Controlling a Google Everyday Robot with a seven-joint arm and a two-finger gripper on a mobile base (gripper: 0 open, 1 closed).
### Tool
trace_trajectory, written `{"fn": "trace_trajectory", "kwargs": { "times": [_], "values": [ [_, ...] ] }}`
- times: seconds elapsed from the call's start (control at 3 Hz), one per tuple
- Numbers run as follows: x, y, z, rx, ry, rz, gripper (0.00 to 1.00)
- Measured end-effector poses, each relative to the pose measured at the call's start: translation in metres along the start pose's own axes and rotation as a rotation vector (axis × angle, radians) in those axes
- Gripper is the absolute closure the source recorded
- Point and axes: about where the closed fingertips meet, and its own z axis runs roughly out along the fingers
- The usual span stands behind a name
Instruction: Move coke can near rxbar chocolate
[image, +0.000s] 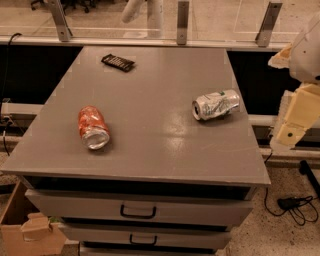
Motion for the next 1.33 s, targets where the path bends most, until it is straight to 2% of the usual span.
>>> {"fn": "trace_trajectory", "kwargs": {
  "times": [0.33, 0.67, 1.0, 1.33],
  "values": [
    [-0.053, -0.004, 0.031, -0.024, -0.045, -0.028, 0.00],
    [-0.144, -0.004, 0.057, -0.050, -0.140, -0.056, 0.00],
    [-0.146, -0.004, 0.059, -0.052, -0.144, -0.052, 0.00],
    [-0.174, -0.002, 0.088, -0.084, -0.201, 0.021, 0.00]
  ]
}}
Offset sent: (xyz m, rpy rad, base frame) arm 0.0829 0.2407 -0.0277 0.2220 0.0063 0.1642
